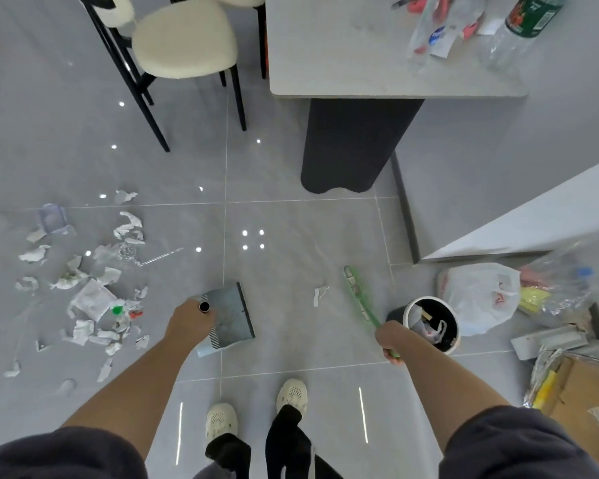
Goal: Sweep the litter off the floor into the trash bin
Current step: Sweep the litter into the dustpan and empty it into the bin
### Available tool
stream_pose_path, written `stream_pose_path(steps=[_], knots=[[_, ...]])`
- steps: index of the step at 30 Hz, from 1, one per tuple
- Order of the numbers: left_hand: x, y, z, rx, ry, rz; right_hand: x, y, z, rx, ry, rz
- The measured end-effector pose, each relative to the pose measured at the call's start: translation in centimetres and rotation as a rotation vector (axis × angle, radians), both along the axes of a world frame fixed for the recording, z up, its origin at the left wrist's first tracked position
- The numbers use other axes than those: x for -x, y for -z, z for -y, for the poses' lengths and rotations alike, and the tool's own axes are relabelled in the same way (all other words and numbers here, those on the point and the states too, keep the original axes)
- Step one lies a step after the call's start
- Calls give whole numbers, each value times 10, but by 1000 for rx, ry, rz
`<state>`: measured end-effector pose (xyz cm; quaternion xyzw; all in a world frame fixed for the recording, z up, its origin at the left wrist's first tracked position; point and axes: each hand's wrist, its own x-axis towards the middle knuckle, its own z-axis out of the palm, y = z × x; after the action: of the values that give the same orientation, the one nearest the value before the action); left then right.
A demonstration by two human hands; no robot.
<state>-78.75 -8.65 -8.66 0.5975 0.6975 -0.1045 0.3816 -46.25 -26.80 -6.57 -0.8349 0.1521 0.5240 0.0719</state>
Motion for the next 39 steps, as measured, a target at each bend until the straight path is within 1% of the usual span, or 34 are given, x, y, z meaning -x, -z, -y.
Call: stream_pose_path(steps=[1, 2, 3, 4, 5, 6, 7, 9, 13, 16, 21, 26, 28, 32, 35, 39], knots=[[0, 3, -3, 0, -8, -2, 1, 2, -3, -28, -89, -46], [0, 7, -9, 2, -23, -1, 7, -3, -11, -7, -212, -55], [-2, 8, -13, 4, -31, 2, 15, -3, -15, -42, -349, -48], [-1, 11, -18, 8, -44, 10, 23, -1, -23, -73, -351, -99], [-4, 11, -21, 2, -45, 19, 32, -1, -27, -105, -471, -109], [-4, 13, -24, 6, -44, 27, 42, 1, -31, -83, -579, -143], [-5, 13, -26, 8, -39, 33, 55, 1, -37, -61, -643, -161], [-7, 13, -28, 17, -39, 48, 77, -4, -48, -19, -704, -215], [-3, 14, -33, 8, -48, 84, 88, -17, -70, -40, -653, -419], [19, 12, -40, 6, -66, 117, 92, -36, -82, -66, -649, -471], [87, 4, -54, 34, -81, 185, 138, -56, -100, -74, -697, -345], [171, -15, -81, 45, -31, 253, 214, -52, -128, -21, -729, -187], [197, -22, -91, 28, -52, 302, 242, -47, -134, -17, -722, -129], [259, -36, -116, -15, -147, 391, 304, -37, -150, -42, -626, -79], [297, -43, -132, -51, -125, 393, 335, -30, -162, -76, -551, -46], [338, -46, -162, -67, -121, 399, 354, -26, -193, -88, -536, -34]])
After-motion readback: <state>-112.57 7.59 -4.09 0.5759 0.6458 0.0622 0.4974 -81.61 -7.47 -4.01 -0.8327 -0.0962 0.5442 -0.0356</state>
